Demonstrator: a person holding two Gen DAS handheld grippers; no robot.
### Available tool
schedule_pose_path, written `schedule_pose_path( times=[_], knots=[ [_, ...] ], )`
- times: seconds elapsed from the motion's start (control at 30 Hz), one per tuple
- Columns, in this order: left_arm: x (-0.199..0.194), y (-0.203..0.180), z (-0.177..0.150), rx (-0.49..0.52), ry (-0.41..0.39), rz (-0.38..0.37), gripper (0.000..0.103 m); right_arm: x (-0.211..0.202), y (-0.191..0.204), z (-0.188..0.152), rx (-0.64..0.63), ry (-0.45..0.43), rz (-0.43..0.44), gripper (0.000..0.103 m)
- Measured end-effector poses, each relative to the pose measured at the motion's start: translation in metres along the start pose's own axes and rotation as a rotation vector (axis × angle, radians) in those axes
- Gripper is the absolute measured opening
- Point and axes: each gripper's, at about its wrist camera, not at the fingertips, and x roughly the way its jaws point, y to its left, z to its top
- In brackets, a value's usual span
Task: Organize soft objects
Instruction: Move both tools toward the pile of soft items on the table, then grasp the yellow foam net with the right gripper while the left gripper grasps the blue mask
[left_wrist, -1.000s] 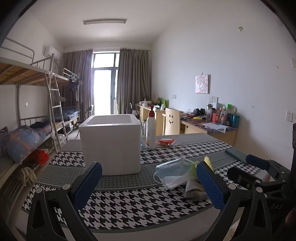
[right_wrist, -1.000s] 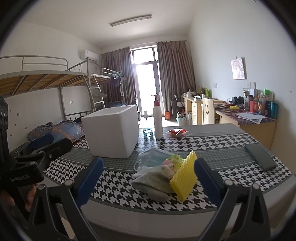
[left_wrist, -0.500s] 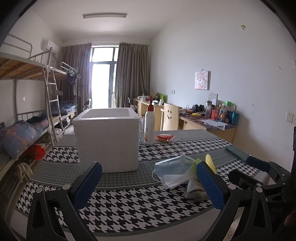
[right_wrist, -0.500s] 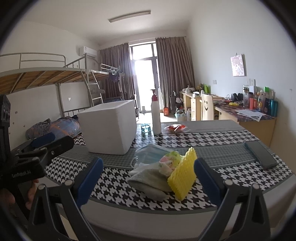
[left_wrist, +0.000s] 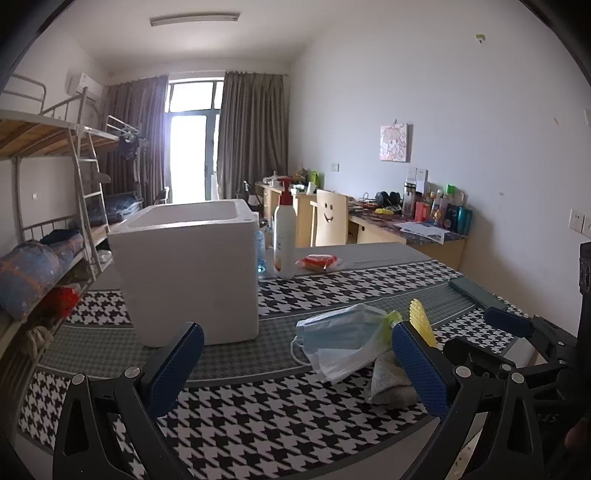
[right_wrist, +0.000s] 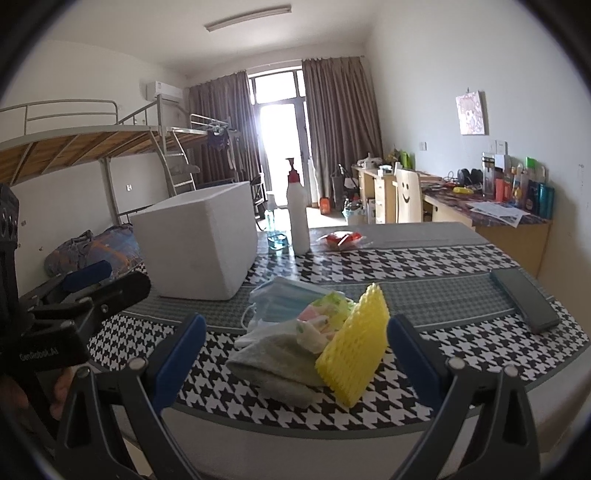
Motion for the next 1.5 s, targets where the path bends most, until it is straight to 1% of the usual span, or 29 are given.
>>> schedule_pose_path(
  times=[0.23, 0.37, 0.57, 0.83, 1.03, 1.17, 1.27, 1.5],
  knots=[
    [0.018, -0.002, 0.005, 0.011, 0.027, -0.010, 0.102, 0.011, -0.013, 0.005, 0.019, 0.023, -0.011, 0.100],
    [0.027, -0.006, 0.007, 0.023, 0.042, -0.019, 0.102, 0.018, -0.018, 0.005, 0.029, 0.051, -0.023, 0.100],
    [0.043, -0.010, 0.009, 0.018, 0.079, -0.049, 0.102, 0.026, -0.028, 0.005, 0.052, 0.083, -0.039, 0.100],
    [0.065, -0.017, 0.015, 0.021, 0.111, -0.069, 0.102, 0.033, -0.038, 0.005, 0.077, 0.107, -0.051, 0.100],
    [0.083, -0.022, 0.018, 0.024, 0.149, -0.081, 0.102, 0.038, -0.049, 0.005, 0.099, 0.120, -0.062, 0.100],
    [0.098, -0.028, 0.018, 0.053, 0.183, -0.106, 0.102, 0.045, -0.057, 0.004, 0.117, 0.141, -0.064, 0.100],
    [0.110, -0.030, 0.019, 0.056, 0.199, -0.103, 0.102, 0.048, -0.062, 0.002, 0.131, 0.155, -0.064, 0.100],
    [0.129, -0.038, 0.019, 0.044, 0.246, -0.158, 0.102, 0.049, -0.070, -0.001, 0.145, 0.173, -0.065, 0.100]
  ],
)
